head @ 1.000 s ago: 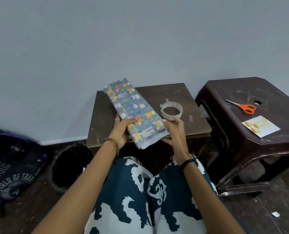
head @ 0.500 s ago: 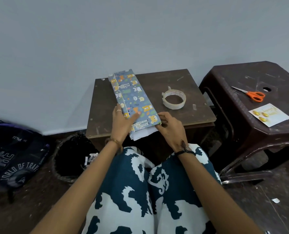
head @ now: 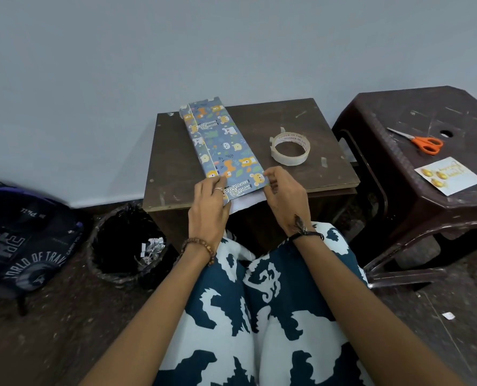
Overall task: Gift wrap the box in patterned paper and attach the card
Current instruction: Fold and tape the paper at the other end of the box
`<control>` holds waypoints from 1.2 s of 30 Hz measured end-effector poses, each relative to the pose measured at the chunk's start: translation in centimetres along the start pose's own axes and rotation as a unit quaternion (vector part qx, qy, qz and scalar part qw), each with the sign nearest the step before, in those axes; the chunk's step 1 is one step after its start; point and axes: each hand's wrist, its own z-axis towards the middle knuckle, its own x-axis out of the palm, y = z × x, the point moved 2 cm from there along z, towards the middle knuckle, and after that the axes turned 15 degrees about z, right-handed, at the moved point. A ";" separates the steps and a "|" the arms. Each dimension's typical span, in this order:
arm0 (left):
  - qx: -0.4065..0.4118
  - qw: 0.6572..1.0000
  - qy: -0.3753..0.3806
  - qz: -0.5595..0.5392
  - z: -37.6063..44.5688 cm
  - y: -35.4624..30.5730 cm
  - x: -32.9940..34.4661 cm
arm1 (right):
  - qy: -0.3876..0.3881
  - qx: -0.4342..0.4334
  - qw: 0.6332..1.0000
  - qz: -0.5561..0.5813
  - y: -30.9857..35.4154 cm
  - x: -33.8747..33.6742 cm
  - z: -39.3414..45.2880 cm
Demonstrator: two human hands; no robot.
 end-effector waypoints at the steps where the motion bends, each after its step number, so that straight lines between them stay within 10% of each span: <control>1: 0.004 1.000 -0.009 0.000 -0.1 0.1 0.1 | 0.004 -0.009 1.000 -0.009 0.0 0.0 0.0; 15: 0.017 0.966 0.103 -0.235 -1.3 3.2 -0.9 | 0.088 0.003 0.992 0.093 -1.3 -2.6 0.9; 24: 0.014 0.980 0.004 -0.200 0.1 4.3 0.7 | 0.172 0.089 0.962 0.191 -2.6 -1.7 2.1; 36: 0.082 0.986 -0.071 -0.124 0.5 3.8 1.2 | 0.131 -0.008 0.986 0.104 -2.4 -1.8 2.9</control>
